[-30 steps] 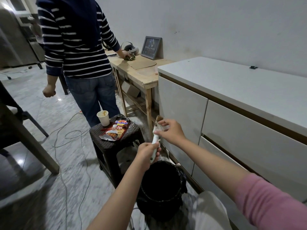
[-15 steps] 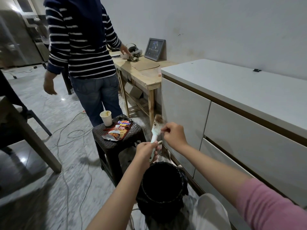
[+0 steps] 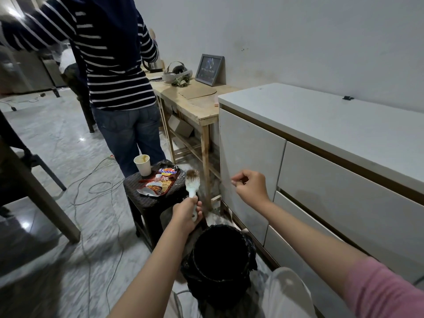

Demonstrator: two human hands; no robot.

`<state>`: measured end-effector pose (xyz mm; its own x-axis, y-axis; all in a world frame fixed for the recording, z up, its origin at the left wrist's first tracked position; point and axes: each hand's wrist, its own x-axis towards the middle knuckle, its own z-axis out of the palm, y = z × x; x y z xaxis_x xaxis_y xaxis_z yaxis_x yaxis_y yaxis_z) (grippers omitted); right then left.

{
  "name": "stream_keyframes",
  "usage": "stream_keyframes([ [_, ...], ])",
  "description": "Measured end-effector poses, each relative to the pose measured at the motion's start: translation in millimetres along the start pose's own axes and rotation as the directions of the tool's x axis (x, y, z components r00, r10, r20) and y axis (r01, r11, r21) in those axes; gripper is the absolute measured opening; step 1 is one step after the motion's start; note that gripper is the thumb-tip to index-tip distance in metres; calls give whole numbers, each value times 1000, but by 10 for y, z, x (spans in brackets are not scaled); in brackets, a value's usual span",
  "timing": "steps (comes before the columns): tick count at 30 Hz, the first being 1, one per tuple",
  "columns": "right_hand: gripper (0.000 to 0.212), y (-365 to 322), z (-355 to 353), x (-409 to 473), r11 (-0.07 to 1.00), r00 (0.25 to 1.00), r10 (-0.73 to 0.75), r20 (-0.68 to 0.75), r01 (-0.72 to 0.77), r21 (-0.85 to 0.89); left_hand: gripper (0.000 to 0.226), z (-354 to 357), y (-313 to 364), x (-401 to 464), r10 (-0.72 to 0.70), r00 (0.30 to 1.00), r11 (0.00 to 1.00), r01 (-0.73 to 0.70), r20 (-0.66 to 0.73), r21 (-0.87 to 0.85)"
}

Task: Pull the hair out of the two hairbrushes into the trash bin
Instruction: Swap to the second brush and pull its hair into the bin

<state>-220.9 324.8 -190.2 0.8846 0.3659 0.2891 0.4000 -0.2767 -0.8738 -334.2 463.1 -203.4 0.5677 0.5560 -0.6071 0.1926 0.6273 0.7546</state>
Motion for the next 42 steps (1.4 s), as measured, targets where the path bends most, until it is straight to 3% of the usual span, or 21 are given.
stream_keyframes([
  [7, 10, 148, -54, 42, 990, 992, 111, -62, -116, -85, 13, -11, 66, 14, 37, 999, 999, -37, -29, 5],
  [13, 16, 249, -3, 76, 968, 984, 172, 37, -162, -190, 16, 63, 113, -103, 70, 996, 981, -78, 49, 180],
  [18, 15, 290, 54, 108, 955, 973, 206, 104, -176, -240, 11, 141, 131, -179, 52, 994, 979, -70, 94, 192],
  [22, 33, 305, 93, 145, 931, 941, 268, 208, -198, -306, 10, 164, 132, -198, 58, 990, 975, -83, 128, 205],
  [25, 46, 300, 118, 165, 943, 917, 297, 265, -238, -234, 10, 173, 124, -219, 53, 986, 971, -88, 158, 223],
  [29, 52, 268, 214, 187, 947, 910, 303, 285, -320, 16, 11, 182, 101, -256, 37, 980, 966, -86, 196, 243],
  [34, 32, 21, 296, 266, 787, 855, 364, 370, -494, 369, 8, 193, 47, -297, 1, 969, 974, -57, 249, 220],
  [37, 28, -2, 308, 283, 781, 818, 437, 373, -551, 294, 8, 165, 48, -282, 14, 971, 982, -59, 240, 182],
  [42, 42, 89, 374, 299, 842, 860, 432, 272, -492, 219, 12, 104, 77, -260, 5, 981, 986, -37, 194, 163],
])
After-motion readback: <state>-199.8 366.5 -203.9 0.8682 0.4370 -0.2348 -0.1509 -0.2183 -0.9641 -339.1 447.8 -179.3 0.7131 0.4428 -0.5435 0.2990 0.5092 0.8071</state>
